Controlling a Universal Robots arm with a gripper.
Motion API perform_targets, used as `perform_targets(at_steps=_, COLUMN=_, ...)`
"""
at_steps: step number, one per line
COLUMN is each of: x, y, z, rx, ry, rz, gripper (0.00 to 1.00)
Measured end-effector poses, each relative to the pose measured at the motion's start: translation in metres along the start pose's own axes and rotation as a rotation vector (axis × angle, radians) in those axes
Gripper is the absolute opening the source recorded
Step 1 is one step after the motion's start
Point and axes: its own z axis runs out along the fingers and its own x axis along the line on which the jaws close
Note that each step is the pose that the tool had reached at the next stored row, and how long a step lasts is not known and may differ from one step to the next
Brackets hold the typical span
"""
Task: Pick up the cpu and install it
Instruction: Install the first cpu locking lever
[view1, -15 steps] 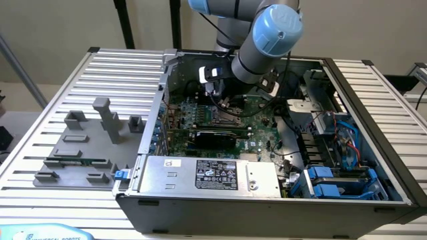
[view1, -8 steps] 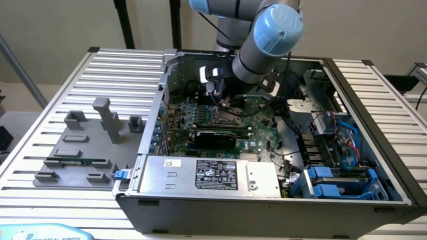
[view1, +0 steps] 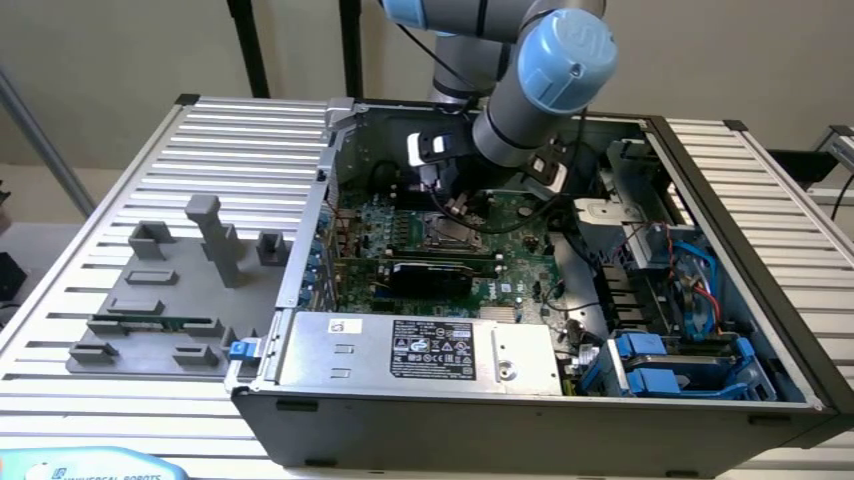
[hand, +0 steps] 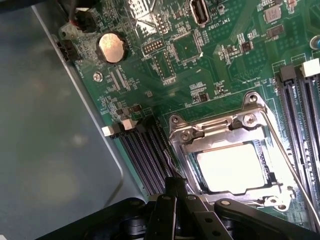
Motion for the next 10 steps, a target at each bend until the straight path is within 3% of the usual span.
perform_targets(at_steps=10, x=-0.0020, y=0.0041, z=0.0005, rx=-0.0004, ry=-0.0006, rz=0.000, gripper=0.11)
